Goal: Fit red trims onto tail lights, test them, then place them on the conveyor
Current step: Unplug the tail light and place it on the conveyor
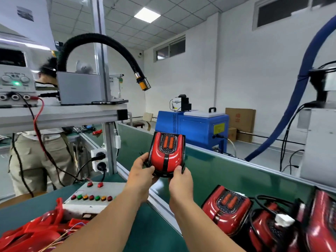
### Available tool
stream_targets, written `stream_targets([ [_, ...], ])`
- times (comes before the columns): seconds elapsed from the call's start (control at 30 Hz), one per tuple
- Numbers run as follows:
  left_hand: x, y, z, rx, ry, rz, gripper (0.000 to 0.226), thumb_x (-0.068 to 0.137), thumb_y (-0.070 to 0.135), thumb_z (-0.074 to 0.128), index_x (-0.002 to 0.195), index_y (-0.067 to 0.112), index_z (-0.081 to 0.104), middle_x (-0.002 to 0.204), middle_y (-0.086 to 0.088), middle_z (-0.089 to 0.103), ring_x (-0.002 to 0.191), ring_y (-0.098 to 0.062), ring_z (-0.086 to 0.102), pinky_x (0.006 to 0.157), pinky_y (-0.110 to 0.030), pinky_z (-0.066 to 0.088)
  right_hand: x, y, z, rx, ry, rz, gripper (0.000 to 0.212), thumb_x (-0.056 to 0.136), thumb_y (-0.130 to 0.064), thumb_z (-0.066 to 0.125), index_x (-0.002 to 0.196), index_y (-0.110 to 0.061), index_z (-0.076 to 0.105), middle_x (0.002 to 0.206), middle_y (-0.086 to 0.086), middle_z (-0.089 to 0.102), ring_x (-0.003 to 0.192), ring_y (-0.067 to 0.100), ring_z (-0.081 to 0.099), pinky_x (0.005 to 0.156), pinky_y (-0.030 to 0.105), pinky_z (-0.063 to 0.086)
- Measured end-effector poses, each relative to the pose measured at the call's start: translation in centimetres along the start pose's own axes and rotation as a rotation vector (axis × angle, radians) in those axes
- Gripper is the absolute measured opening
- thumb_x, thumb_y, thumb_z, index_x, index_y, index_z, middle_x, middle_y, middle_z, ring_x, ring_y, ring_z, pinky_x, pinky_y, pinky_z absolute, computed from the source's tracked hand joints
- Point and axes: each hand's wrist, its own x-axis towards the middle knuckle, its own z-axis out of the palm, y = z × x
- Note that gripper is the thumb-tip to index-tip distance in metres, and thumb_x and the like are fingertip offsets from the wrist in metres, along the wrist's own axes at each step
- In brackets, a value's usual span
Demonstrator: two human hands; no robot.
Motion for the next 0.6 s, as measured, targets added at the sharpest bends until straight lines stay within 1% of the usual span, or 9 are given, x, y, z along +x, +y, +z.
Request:
stream_targets([
  [0.03,-0.6,-0.2,0.6,-0.012,-0.048,-0.008,0.049,0.095,-0.017,0.037,0.124,0.018,0.051,0.115,-0.003,0.062,0.096,-0.022,0.065,0.072,-0.032,0.055,-0.6,-0.1,-0.9,0.0,0.064,-0.015,0.023,0.104,-0.022,0.036,0.103,-0.016,0.058,0.104,0.004,0.063,0.093,0.018,0.059,0.082,0.032,0.043],
  [0.1,-1.9,-0.8,2.2,-0.005,-0.147,-0.017,0.048,0.095,-0.018,0.037,0.128,0.013,0.051,0.12,-0.006,0.06,0.102,-0.025,0.063,0.077,-0.035,0.055,-1.6,0.0,-3.1,-0.005,0.189,-0.052,0.022,0.104,-0.022,0.038,0.105,-0.014,0.058,0.102,0.004,0.063,0.091,0.02,0.058,0.08,0.033,0.042],
  [0.17,-3.3,-1.4,3.9,0.034,-0.231,-0.023,0.046,0.095,-0.017,0.038,0.125,0.015,0.053,0.116,-0.001,0.061,0.098,-0.02,0.063,0.078,-0.035,0.054,-2.3,0.3,-5.4,-0.018,0.3,-0.092,0.025,0.103,-0.022,0.039,0.112,-0.009,0.058,0.106,0.009,0.064,0.097,0.027,0.058,0.086,0.037,0.044],
  [0.27,-5.3,-2.8,6.2,0.083,-0.355,-0.065,0.045,0.096,-0.016,0.038,0.115,0.019,0.057,0.105,0.006,0.064,0.086,-0.012,0.064,0.07,-0.028,0.056,-2.9,1.2,-8.7,-0.03,0.424,-0.066,0.026,0.101,-0.024,0.04,0.113,-0.007,0.057,0.108,0.014,0.064,0.1,0.033,0.059,0.093,0.044,0.046],
  [0.37,-6.2,-4.5,7.7,0.135,-0.424,-0.118,0.045,0.095,-0.017,0.037,0.121,0.016,0.056,0.106,-0.002,0.066,0.082,-0.014,0.066,0.065,-0.027,0.055,-3.1,2.1,-10.7,0.018,0.479,-0.022,0.028,0.101,-0.025,0.041,0.117,-0.01,0.058,0.11,0.015,0.066,0.101,0.035,0.062,0.094,0.051,0.049],
  [0.47,-6.3,-5.6,8.2,0.182,-0.463,-0.156,0.046,0.095,-0.016,0.037,0.124,0.015,0.056,0.113,-0.009,0.066,0.085,-0.017,0.068,0.063,-0.026,0.054,-3.3,2.7,-11.6,0.084,0.516,0.018,0.024,0.101,-0.023,0.043,0.114,-0.011,0.059,0.105,0.015,0.067,0.093,0.034,0.065,0.081,0.047,0.056],
  [0.5,-6.3,-5.9,8.3,0.202,-0.47,-0.164,0.047,0.095,-0.016,0.038,0.123,0.016,0.056,0.112,-0.009,0.067,0.085,-0.018,0.068,0.065,-0.027,0.055,-3.3,2.9,-11.7,0.081,0.526,0.028,0.024,0.101,-0.023,0.044,0.113,-0.009,0.059,0.105,0.018,0.067,0.093,0.036,0.065,0.082,0.049,0.055],
  [0.57,-6.0,-6.5,8.3,0.268,-0.476,-0.165,0.047,0.094,-0.015,0.04,0.119,0.021,0.058,0.108,-0.007,0.068,0.083,-0.017,0.07,0.069,-0.033,0.057,-3.3,3.3,-11.9,0.068,0.548,0.054,0.027,0.1,-0.022,0.045,0.116,-0.007,0.059,0.112,0.021,0.065,0.102,0.039,0.062,0.094,0.052,0.049],
  [0.6,-5.9,-6.8,8.3,0.316,-0.471,-0.157,0.048,0.093,-0.014,0.041,0.116,0.023,0.058,0.107,-0.005,0.068,0.083,-0.018,0.071,0.073,-0.036,0.059,-3.4,3.4,-12.0,0.083,0.56,0.076,0.028,0.1,-0.023,0.045,0.118,-0.006,0.059,0.114,0.021,0.064,0.106,0.039,0.06,0.097,0.053,0.047],
])
